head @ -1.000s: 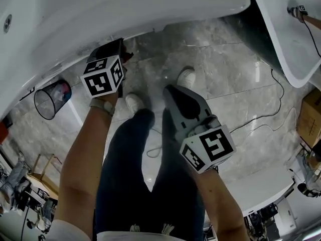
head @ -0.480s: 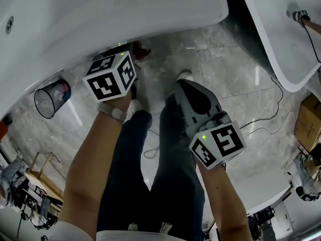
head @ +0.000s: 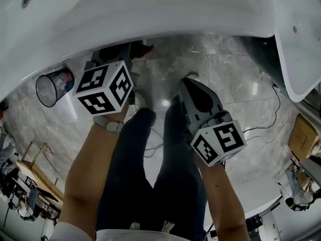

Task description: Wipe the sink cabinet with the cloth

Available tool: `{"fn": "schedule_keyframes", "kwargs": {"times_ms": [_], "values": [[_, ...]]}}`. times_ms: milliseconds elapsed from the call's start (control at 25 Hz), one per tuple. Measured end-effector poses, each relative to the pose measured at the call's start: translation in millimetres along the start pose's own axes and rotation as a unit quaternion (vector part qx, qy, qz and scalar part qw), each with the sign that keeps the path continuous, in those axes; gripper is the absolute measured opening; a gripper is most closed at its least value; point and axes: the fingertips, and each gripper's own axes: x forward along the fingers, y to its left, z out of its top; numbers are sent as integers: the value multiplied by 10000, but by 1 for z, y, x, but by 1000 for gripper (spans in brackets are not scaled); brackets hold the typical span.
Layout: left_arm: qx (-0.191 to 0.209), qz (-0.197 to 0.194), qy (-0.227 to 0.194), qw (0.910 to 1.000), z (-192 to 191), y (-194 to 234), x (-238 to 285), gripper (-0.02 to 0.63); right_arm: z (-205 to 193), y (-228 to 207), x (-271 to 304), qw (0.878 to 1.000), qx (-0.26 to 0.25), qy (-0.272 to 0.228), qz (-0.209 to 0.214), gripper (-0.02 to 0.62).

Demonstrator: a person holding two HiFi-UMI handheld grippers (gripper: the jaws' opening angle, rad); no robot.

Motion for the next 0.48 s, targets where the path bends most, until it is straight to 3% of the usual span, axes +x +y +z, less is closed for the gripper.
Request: {"fn": "schedule_keyframes", "kwargs": {"times_ms": [320, 480], "values": [[-254, 608, -161, 9977, -1, 72, -34, 61, -12, 34, 18, 9996, -88, 148, 209, 28], [159, 665, -214, 9974, -3, 82, -38, 60, -16, 39, 24, 9995, -99, 196, 246, 28]]}}
